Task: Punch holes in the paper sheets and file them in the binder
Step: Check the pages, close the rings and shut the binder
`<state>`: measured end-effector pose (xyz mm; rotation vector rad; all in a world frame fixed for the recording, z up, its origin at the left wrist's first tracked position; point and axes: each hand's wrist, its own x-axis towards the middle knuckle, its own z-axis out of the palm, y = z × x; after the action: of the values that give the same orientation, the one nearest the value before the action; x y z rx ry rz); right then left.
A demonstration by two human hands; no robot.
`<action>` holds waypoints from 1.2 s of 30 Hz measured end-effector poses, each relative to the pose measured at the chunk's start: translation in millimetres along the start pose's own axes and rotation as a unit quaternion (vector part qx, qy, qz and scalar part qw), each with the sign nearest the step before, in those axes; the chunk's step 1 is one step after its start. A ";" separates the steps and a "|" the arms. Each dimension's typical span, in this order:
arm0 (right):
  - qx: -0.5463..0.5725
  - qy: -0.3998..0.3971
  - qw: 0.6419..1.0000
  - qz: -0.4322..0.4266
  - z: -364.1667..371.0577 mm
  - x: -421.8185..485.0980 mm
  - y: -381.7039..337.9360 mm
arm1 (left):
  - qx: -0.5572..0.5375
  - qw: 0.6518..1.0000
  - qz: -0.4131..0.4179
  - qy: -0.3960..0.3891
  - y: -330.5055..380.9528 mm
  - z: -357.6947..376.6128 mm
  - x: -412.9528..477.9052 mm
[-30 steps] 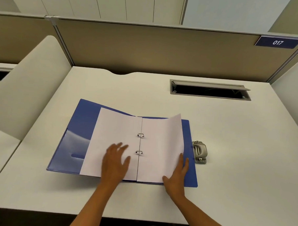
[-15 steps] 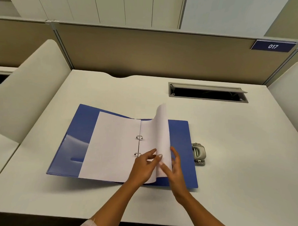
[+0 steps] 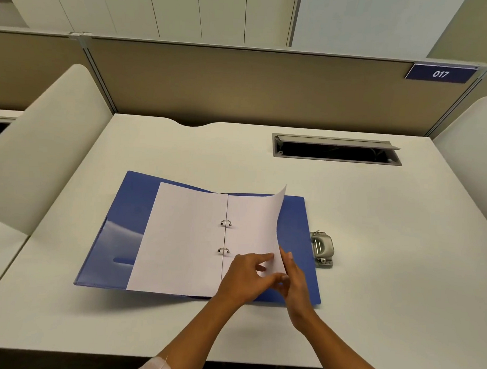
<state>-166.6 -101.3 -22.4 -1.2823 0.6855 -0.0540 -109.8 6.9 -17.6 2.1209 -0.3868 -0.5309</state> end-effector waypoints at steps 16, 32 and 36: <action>-0.018 0.013 1.000 0.016 0.5 -5.7 2.5 | -0.001 0.999 0.011 -0.037 -9.6 9.3 -0.5; 0.078 0.042 0.994 0.059 -9.4 -1.2 3.0 | -0.087 0.993 -0.036 0.068 -19.5 11.0 -1.2; 0.057 0.055 0.996 0.050 -10.6 -1.6 3.2 | -0.093 0.990 -0.059 0.088 -18.5 11.6 -0.2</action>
<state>-174.2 -108.8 -25.8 -1.1389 0.8295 -0.0808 -114.5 9.2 -38.8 1.9977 -0.1067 -0.4261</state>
